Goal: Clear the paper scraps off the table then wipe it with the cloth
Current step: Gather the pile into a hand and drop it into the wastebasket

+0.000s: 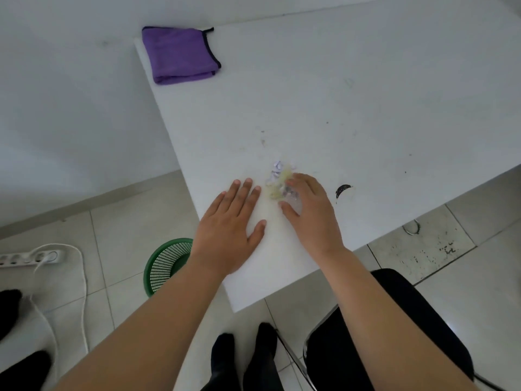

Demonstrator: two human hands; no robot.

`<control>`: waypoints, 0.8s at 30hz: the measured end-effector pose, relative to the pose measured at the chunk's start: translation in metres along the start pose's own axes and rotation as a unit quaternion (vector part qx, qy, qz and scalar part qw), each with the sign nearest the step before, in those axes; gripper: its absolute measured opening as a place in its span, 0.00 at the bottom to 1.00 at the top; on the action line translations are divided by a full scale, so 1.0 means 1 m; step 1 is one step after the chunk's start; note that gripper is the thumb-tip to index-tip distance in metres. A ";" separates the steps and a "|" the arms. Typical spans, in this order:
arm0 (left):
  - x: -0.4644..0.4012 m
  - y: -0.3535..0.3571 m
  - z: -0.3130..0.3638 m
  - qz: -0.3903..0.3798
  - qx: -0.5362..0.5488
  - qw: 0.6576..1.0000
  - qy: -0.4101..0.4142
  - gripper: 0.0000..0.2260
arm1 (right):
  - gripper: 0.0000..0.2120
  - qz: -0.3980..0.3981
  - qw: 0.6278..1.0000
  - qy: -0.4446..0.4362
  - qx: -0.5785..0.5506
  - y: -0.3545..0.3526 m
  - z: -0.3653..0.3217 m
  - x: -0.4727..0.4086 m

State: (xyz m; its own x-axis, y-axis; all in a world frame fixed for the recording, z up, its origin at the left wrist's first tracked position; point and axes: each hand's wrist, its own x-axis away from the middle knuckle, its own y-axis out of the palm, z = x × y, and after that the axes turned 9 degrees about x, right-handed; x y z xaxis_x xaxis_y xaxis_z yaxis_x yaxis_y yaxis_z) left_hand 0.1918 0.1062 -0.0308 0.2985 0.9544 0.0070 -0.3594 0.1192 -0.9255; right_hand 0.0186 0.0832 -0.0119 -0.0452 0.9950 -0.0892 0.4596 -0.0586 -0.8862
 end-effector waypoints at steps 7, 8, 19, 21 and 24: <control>0.002 -0.004 -0.004 0.005 0.040 0.999 -0.015 0.30 | 0.26 -0.027 0.999 0.017 -0.003 -0.014 -0.006 -0.019; 0.002 -0.004 -0.004 0.008 0.045 0.999 -0.016 0.30 | 0.28 -0.056 0.998 0.011 0.010 -0.014 -0.008 -0.024; 0.002 -0.002 -0.004 0.018 0.035 0.999 -0.011 0.31 | 0.18 -0.050 0.997 0.022 -0.045 -0.018 -0.013 -0.022; 0.002 -0.003 -0.005 0.017 0.036 0.999 -0.011 0.31 | 0.24 -0.110 0.994 0.016 -0.016 -0.020 -0.015 -0.022; 0.003 -0.003 -0.005 0.008 0.042 0.999 -0.012 0.31 | 0.24 -0.125 0.989 -0.015 0.083 -0.014 -0.021 -0.016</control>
State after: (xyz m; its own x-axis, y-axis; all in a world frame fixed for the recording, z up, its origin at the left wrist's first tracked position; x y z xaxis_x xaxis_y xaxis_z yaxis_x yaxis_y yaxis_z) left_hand 0.1978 0.1071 -0.0302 0.2717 0.9624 0.0029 -0.4376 0.1262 -0.8903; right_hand 0.0311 0.0703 0.0118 -0.1656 0.9776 0.1301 0.2785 0.1729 -0.9447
